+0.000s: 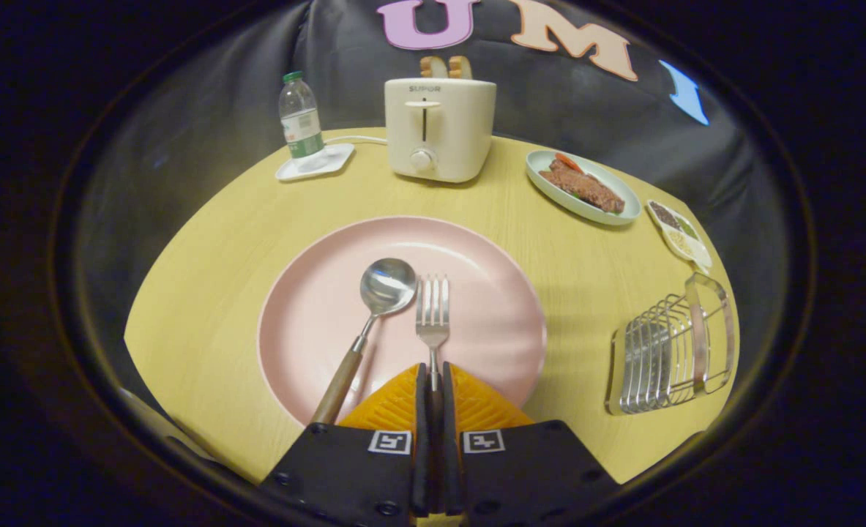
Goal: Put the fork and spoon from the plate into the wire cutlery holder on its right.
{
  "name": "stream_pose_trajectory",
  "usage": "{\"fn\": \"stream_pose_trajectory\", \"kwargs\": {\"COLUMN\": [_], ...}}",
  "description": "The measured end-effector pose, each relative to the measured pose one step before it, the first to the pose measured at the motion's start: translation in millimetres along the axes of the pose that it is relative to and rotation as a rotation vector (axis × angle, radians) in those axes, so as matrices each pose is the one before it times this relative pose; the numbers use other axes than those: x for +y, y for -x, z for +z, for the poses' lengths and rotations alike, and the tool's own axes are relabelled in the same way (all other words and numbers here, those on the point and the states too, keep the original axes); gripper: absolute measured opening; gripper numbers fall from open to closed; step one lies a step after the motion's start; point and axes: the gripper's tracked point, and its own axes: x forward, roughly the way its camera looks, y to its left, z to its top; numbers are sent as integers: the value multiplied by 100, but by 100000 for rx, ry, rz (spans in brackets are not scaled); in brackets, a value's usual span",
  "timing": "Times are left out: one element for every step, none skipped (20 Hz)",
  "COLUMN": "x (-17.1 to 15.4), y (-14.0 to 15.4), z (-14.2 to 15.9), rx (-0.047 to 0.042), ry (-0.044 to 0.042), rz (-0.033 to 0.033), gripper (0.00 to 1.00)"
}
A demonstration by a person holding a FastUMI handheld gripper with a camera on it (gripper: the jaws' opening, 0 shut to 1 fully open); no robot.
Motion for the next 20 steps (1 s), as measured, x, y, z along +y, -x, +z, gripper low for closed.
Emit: {"fn": "stream_pose_trajectory", "kwargs": {"x": [129, 26, 58, 112, -24, 143, -55, -94, -165, -117, 87, 19, -363, -183, 131, 78, -123, -172, -436, -559], "y": [36, -400, 81, 197, 178, 186, 300, 288, 271, 284, 316, 144, 191, 0, 378, 292, 324, 566, 726, 501], "z": [93, 6, 207, -102, 185, 234, 250, 325, 142, 112, 93, 102, 355, -109, -418, -11, 119, 144, 142, 15], "rx": [633, 612, 401, 1040, 397, 182, 338, -279, 399, 65, -23, -661, -1266, -592, 2374, 502, 538, 299, 557, 793], "ry": [-322, 955, 1367, 1139, -440, -1194, -1037, -603, 269, 694, 829, 1009, 807, 1168, -11, -1135, -517, 98, 901, 1277], "rz": [527, 147, 259, 385, 388, 966, 867, 865, 468, 536, 1036, 622, -1325, -732, 824, 996, 1077, 311, -44, 83], "gripper": [11, 10, 9, 9, 9, 9, 9, 9, 9, 9, 9, 8, 8, 4, 5, 5, 5, 5, 5, 5]}}
